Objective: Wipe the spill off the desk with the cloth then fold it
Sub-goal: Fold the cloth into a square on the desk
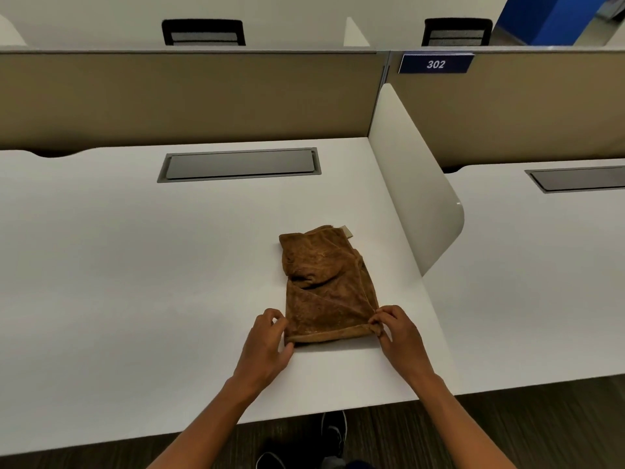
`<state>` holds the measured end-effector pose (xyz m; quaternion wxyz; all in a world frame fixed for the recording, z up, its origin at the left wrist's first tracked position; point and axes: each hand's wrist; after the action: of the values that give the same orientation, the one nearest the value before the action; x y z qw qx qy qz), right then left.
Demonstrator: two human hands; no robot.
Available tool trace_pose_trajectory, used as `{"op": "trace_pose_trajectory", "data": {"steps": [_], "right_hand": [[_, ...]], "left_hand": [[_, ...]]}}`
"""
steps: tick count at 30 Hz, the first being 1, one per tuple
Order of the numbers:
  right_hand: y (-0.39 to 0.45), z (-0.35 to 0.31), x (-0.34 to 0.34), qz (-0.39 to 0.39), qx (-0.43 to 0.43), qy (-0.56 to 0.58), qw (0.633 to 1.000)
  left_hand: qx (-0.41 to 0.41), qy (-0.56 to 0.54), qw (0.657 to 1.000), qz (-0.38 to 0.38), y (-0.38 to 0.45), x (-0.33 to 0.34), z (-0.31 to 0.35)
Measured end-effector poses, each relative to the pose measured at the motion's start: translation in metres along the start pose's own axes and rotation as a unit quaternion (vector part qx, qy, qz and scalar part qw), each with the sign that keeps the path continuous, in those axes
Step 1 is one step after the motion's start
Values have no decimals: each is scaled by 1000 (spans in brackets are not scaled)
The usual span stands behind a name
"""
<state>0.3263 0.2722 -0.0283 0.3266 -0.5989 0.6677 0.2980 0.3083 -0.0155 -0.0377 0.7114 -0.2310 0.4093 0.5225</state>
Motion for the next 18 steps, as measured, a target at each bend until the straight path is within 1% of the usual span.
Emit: {"op": "trace_pose_trajectory", "data": {"steps": [3, 4, 6, 8, 11, 14, 16, 18], "right_hand": [[0, -1, 2, 4, 18, 31, 999], [-1, -1, 1, -9, 23, 38, 999], [-3, 1, 0, -59, 22, 35, 997], [-4, 3, 0, -100, 16, 13, 995], [-1, 3, 1, -103, 16, -11, 994], [5, -1, -2, -105, 21, -6, 994], [12, -6, -10, -103, 33, 40, 993], [21, -16, -23, -100, 41, 102, 989]], "left_hand": [[-45, -33, 998, 11, -2, 2, 3], [-60, -52, 997, 11, -2, 2, 4], [-87, -85, 993, 4, -1, 2, 7], [-94, -111, 989, -11, 1, 3, 10], [-105, -170, 980, -18, 5, 0, 15], [-140, -249, 958, 6, 9, -7, 15], [-164, -311, 936, 32, 14, -16, 18], [-170, -350, 919, 70, 23, -29, 23]]}}
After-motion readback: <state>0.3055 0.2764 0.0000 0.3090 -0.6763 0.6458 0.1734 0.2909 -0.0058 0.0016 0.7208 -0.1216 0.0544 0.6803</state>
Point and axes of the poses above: each hand's wrist, its own y-axis towards the middle knuckle, its own x-axis out of the palm, z = x × y, and after that the axes turned 6 degrees about x, right-handed
